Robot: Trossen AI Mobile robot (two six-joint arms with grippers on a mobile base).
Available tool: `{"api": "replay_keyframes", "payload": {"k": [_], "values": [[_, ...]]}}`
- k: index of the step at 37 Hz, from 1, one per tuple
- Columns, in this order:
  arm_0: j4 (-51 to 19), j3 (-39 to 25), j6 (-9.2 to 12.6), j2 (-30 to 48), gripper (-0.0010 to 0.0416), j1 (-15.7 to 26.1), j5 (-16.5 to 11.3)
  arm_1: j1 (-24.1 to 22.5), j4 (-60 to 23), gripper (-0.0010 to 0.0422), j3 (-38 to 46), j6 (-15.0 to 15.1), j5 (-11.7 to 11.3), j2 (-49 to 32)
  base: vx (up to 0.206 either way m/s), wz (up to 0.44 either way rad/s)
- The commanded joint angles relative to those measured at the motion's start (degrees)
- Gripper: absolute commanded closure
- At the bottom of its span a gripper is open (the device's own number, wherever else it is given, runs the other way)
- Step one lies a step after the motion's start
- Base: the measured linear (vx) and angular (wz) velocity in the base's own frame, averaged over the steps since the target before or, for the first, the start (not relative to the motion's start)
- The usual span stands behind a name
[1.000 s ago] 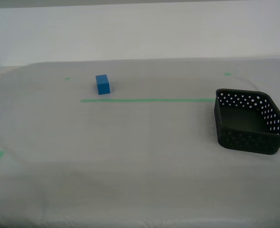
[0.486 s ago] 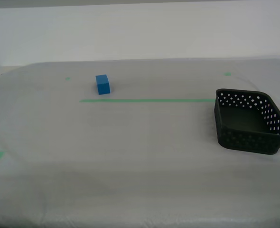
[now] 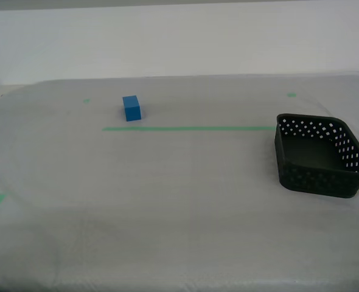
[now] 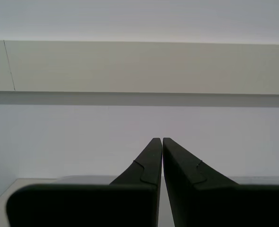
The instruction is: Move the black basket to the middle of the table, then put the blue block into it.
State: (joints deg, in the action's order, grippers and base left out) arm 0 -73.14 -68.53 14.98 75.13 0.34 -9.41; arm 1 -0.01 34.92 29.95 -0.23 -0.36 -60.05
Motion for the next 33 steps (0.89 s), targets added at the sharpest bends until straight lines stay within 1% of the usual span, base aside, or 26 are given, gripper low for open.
{"api": "replay_keyframes", "payload": {"k": [1,10,13,19,33], "values": [[-0.72,-0.07,0.17,1.86,0.0406,0.04,-0.17,-0.02,0.31,0.0412,0.02,0.11,-0.04,0.02,0.0,0.0],[-0.63,-0.04,0.09,6.16,0.0406,0.09,-0.2,-0.02,0.31,0.0412,0.02,0.11,-0.04,0.02,0.0,0.0],[0.17,-0.09,0.09,6.36,0.0406,0.09,-0.17,0.0,0.31,0.0412,0.02,0.11,-0.04,0.02,0.0,0.0],[4.17,-0.09,0.09,6.05,0.0406,0.09,-0.2,-0.02,0.31,0.0412,0.02,0.11,-0.04,0.02,0.0,0.0],[4.04,-0.09,0.11,5.9,0.0406,0.09,-0.2,-0.02,0.31,0.0412,0.02,0.11,-0.04,0.02,0.0,0.0]]}}
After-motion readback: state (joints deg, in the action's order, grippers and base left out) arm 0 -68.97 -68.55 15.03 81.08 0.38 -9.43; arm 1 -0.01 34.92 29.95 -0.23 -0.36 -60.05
